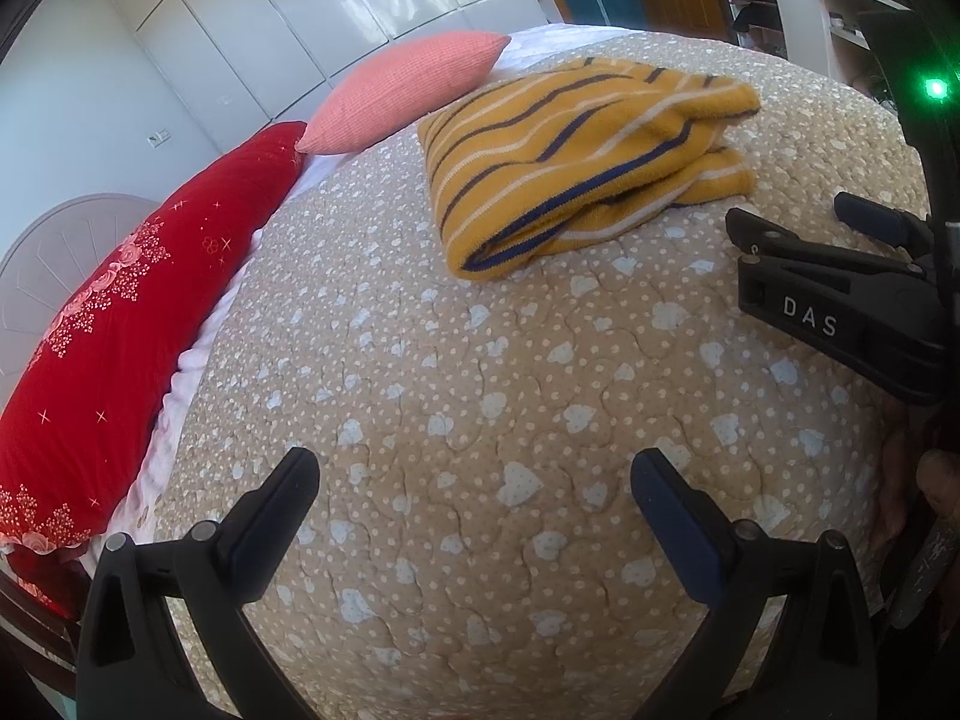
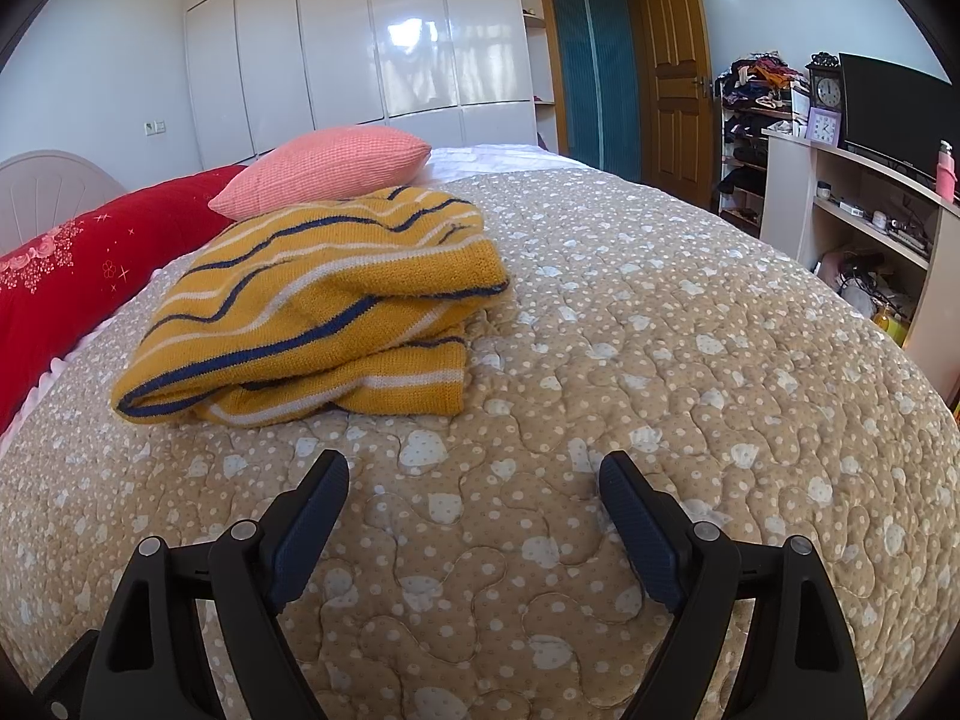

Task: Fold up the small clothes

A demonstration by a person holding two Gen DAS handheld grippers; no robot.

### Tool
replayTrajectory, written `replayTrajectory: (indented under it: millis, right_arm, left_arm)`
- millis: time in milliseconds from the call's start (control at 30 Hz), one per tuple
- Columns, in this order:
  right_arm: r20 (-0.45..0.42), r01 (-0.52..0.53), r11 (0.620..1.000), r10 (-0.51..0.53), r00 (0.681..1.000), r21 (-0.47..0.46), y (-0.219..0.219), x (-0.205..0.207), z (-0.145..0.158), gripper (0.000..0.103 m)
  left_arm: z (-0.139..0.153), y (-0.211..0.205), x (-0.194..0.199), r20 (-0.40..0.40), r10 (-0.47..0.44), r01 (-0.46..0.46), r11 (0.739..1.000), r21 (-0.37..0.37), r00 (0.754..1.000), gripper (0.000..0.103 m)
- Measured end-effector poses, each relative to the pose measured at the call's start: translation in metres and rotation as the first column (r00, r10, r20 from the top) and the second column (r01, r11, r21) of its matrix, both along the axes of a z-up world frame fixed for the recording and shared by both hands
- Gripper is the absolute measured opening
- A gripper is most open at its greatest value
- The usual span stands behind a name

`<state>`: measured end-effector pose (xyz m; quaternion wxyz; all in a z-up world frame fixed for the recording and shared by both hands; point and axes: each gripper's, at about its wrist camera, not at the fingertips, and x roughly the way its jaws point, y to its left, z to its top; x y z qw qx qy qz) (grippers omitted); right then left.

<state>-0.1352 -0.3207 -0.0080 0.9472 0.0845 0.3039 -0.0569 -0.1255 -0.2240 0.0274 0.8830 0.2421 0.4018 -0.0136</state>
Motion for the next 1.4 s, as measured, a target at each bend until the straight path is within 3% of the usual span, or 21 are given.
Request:
replayTrajectory:
  millis: [1067, 1233, 1400]
  right_arm:
    - [0.004, 0.000, 1.000, 0.000, 1.000, 0.000, 0.000, 0.000, 0.000, 0.090]
    - [0.083, 0.021, 0.999, -0.024, 0.996, 0.034, -0.007, -0.012, 0.009, 0.090]
    - [0.159, 0.086, 0.996, -0.087, 0.984, 0.010, -0.017, -0.024, 0.021, 0.090]
  left_arm:
    - [-0.001, -0.002, 0.000, 0.015, -0.001, 0.000, 0.999, 0.046, 1.000, 0.103]
    - [-0.003, 0.001, 0.001, 0.007, 0.002, -0.002, 0.999, 0.037, 1.000, 0.103]
    - [-0.005, 0.004, 0.002, -0.003, 0.000, 0.000, 1.000, 0.021, 1.000, 0.103]
